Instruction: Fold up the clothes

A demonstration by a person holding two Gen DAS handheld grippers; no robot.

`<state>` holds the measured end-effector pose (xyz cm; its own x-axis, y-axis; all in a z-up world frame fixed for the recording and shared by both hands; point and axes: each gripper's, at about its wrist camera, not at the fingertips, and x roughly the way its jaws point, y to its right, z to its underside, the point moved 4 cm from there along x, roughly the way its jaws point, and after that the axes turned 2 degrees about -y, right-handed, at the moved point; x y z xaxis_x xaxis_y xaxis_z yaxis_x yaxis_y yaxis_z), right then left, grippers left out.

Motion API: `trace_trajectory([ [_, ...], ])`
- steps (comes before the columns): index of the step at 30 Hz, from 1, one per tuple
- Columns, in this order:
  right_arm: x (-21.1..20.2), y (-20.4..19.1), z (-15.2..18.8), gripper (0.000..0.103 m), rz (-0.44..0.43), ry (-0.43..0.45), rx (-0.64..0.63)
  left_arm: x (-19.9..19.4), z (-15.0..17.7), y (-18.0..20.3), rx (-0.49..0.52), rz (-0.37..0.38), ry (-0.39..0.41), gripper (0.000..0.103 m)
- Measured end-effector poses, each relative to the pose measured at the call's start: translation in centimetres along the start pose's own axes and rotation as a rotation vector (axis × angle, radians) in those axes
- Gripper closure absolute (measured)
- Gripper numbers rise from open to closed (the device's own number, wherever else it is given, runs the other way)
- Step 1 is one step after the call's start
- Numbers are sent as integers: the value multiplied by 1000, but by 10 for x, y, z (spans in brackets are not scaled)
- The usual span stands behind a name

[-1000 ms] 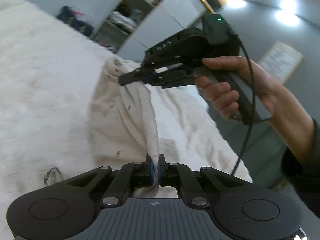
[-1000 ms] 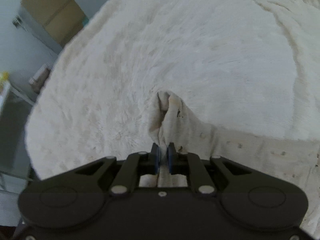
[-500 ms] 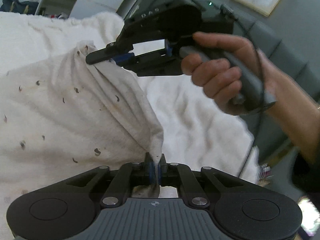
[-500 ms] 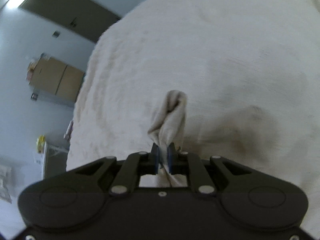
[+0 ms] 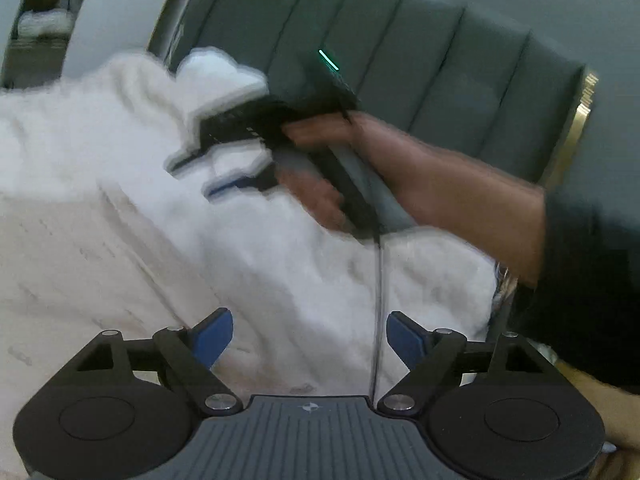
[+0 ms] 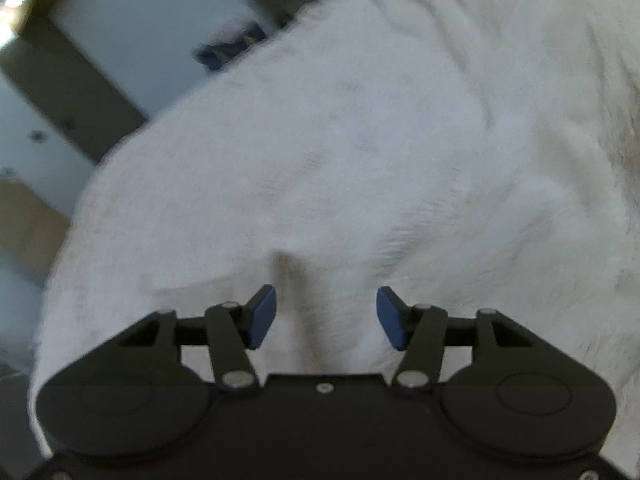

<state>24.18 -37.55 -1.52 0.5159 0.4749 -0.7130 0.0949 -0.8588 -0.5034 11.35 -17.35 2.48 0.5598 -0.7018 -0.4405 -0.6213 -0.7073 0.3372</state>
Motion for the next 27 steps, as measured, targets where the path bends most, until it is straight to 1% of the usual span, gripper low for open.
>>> trace_trajectory([
  [1,-8,-11,10,31,-27,-13,-36,-16,-15,-33,-6,-69,25,12],
  [2,-13,-19,18,29,-44,-22,-61,-19,-25,-62,-12,-111,33,11],
  [3,-10,-22,24,26,-27,-32,-76,-24,-35,-96,-20,-186,35,11],
  [4,-6,-24,40,26,19,-59,-112,-27,-46,-136,-25,-283,31,11],
  [5,-3,-24,56,27,63,-84,-132,-25,-52,-158,-28,-329,24,11],
  [6,-2,-20,66,27,92,-100,-123,-25,-58,-185,-32,-378,4,11],
  [7,-3,-18,78,27,98,-112,-105,-19,-61,-224,-53,-420,-31,11],
  [8,-3,-14,98,28,96,-138,-79,-11,-60,-245,-73,-420,-53,11],
  [9,-4,-10,112,34,91,-164,-61,-4,-59,-261,-92,-408,-72,11],
  [10,-6,-7,127,46,85,-191,-43,4,-55,-282,-134,-377,-87,11],
  [11,-9,-3,141,81,90,-213,-28,5,-50,-291,-161,-359,-93,11],
  [12,-16,4,153,97,121,-218,-20,10,-43,-314,-236,-320,-97,11],
  [13,-23,9,159,97,146,-211,-17,12,-41,-324,-280,-293,-97,11],
  [14,-30,10,161,94,161,-204,-12,13,-41,-324,-302,-274,-97,12],
  [15,-45,13,166,87,195,-188,-3,10,-42,-328,-323,-224,-85,12],
  [16,-63,13,171,86,236,-158,-1,4,-46,-330,-329,-151,-58,12],
  [17,-81,5,173,81,276,-104,-13,2,-52,-328,-316,-93,-45,12],
  [18,-92,-4,176,69,281,-60,-24,0,-58,-324,-298,-39,-38,12],
  [19,-99,-19,180,60,268,-23,-39,20,-61,-324,-282,-8,-38,11],
  [20,-107,-45,188,42,239,26,-65,40,-65,-322,-250,41,-57,11],
  [21,-109,-64,195,31,209,49,-83,52,-68,-319,-233,61,-70,11],
  [22,-109,-77,203,30,187,59,-88,64,-71,-313,-185,89,-110,11],
  [23,-103,-95,214,27,146,58,-81,72,-72,-308,-146,103,-142,11],
  [25,-74,-144,247,26,20,7,-27,91,-74,-303,-83,136,-210,13],
  [26,-56,-156,259,26,-21,-27,-5,98,-75,-303,-72,161,-231,20],
  [27,-40,-165,268,28,-51,-53,11,106,-76,-304,-64,185,-246,23],
])
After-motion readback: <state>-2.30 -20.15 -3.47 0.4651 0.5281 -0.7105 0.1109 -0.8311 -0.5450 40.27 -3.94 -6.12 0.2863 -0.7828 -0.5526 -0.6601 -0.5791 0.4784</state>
